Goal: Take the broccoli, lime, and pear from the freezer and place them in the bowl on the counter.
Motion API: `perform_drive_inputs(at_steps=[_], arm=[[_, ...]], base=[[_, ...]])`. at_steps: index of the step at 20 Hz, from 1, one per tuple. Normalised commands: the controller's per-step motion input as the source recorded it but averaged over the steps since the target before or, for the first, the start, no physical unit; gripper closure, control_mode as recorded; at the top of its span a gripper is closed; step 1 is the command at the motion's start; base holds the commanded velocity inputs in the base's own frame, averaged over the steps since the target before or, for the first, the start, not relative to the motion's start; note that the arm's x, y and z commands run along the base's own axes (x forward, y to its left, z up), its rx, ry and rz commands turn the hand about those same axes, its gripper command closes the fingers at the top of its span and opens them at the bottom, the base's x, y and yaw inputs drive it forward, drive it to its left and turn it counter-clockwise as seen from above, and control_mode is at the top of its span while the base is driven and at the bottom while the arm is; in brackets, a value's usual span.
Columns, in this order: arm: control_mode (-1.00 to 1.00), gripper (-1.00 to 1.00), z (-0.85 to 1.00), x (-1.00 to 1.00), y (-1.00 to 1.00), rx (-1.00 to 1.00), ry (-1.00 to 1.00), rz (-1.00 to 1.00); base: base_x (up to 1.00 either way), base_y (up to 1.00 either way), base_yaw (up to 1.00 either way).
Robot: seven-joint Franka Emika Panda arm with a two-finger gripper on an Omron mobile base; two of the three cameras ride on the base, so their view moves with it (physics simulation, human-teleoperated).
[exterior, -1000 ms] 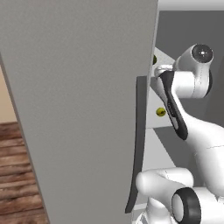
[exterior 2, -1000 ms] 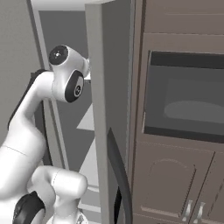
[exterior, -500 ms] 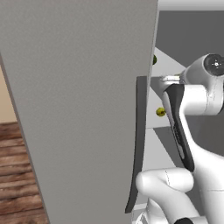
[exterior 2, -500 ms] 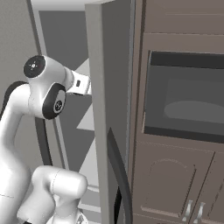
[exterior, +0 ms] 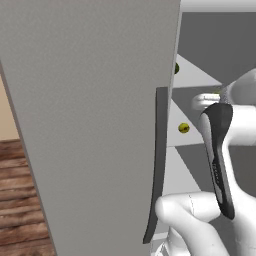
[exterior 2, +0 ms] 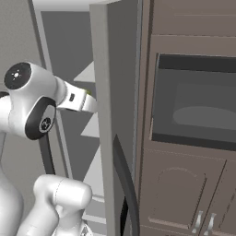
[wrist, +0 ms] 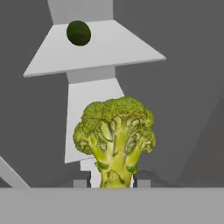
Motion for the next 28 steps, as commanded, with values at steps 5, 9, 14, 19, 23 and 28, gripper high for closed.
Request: perform_drive_inputs(at_steps=[5, 9, 14, 19, 23, 28], arm=[[-1.00, 1.00, 0.02, -0.72, 0.03, 0.02, 0.08, 0.01], [-1.00, 1.00, 0.00, -0.71, 0.14, 0.00, 0.10, 0.05], [-1.00, 1.00, 0.00, -0.52, 0.36, 0.00, 0.06, 0.05], [-1.00, 1.00, 0.00, -0.27, 0.24, 0.00, 0.03, 0.02], [-1.00, 1.00, 0.00, -0.04, 0.01, 0.00, 0.00, 0.02], [1.00, 1.00, 0.00, 0.00, 0.06, 0.00, 0.00, 0.01]], base=[[0.00, 0.00, 0.00], [0.00, 0.00, 0.00], [0.00, 0.00, 0.00], [0.00, 0.00, 0.00], [0.00, 0.00, 0.00], [-0.13, 0.03, 0.00]])
